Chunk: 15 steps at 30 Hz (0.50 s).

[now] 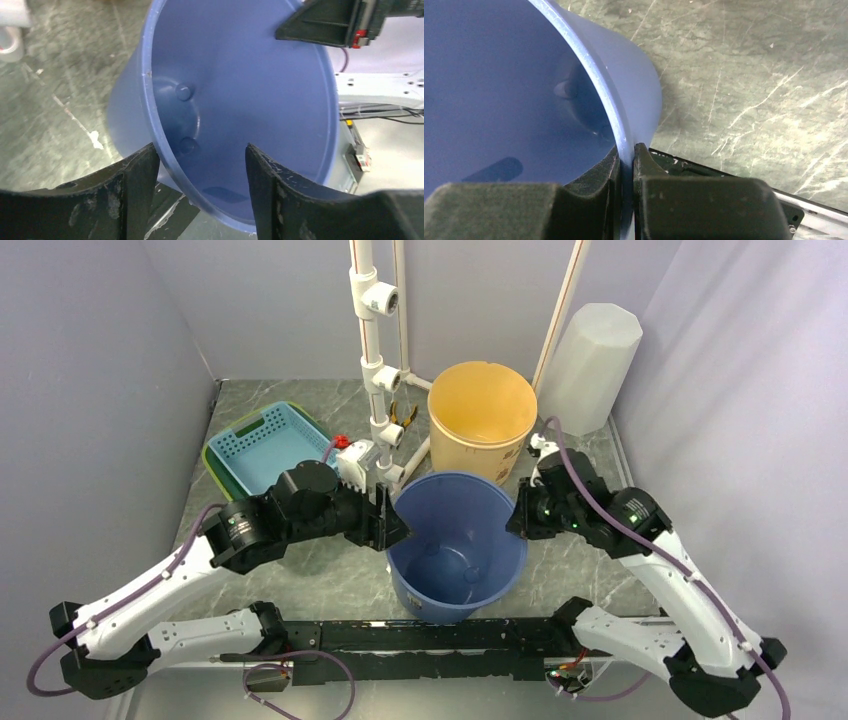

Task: Turn the large container upside down
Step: Turn the container upside down at the center of the board.

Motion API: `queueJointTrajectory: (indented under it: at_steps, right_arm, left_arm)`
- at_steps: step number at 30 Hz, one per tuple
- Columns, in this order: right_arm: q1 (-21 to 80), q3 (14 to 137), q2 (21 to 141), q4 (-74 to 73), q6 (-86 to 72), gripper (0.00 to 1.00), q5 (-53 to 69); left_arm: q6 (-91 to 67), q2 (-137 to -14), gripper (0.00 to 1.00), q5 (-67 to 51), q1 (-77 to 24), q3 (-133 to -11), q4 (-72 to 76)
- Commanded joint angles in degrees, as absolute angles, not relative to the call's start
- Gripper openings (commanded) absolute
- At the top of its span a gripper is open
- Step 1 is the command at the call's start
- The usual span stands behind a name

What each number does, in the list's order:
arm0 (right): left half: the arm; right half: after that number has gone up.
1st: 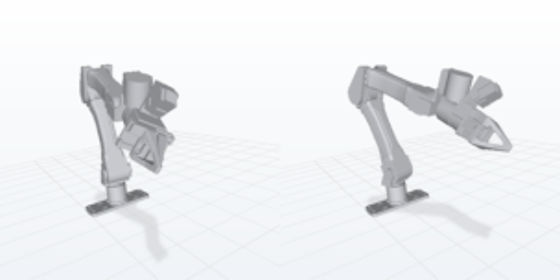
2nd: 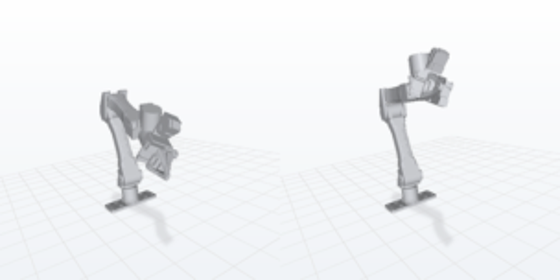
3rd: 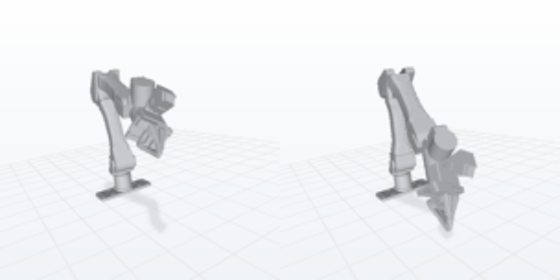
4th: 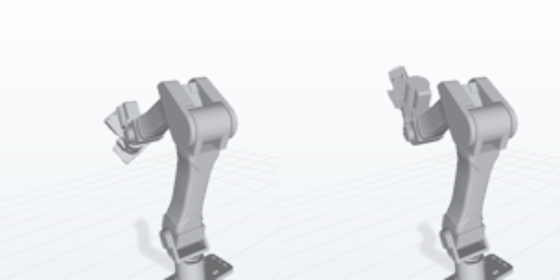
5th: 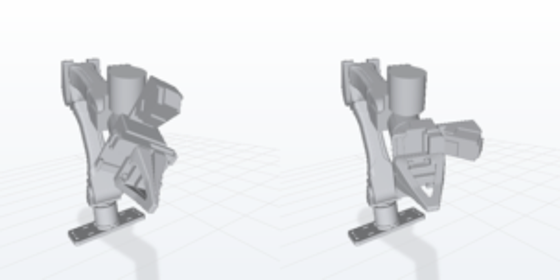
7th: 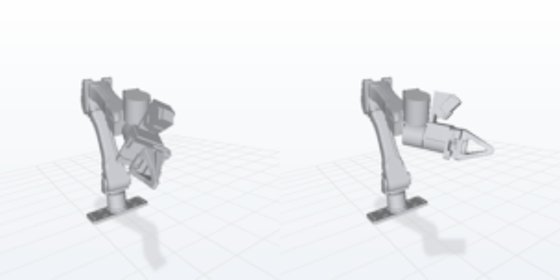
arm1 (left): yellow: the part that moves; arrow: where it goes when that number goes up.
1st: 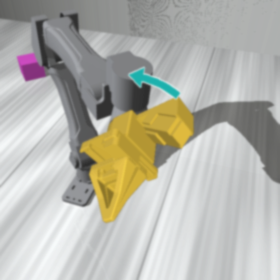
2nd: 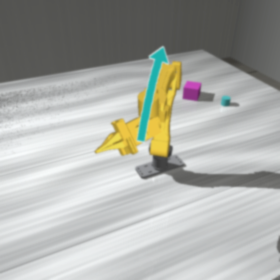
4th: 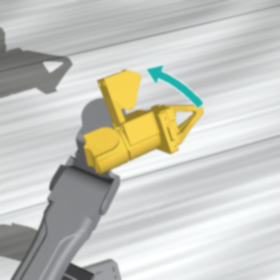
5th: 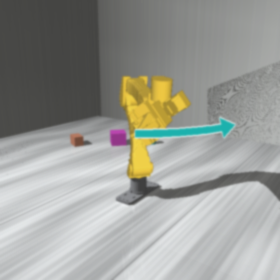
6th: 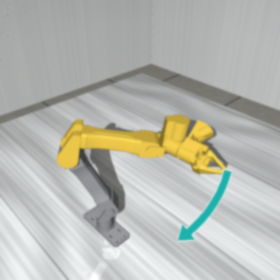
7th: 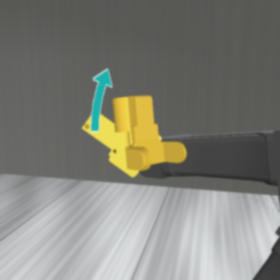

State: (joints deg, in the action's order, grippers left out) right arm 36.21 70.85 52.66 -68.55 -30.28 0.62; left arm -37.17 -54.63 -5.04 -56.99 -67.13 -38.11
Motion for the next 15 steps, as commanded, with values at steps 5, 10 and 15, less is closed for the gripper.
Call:
queueJointTrajectory:
  at_steps: [5,10,15]
  right_arm:
    - [46.75,75.4,59.92,-67.19,-40.08,0.0,-12.25]
    - [47.46,75.24,55.34,-61.6,-40.16,0.05,-10.79]
    - [47.46,71.4,48.05,-51.85,-38.97,0.39,-3.95]
  left_arm:
    - [-39.32,-50.43,0.45,-0.82,-57.22,-64.91,-41.69]
    - [-40.08,-50.22,0.24,-0.09,-57.25,-64.06,-45.02]
    - [-41.54,-48.12,0.06,2.39,-57.26,-59.89,-42.85]
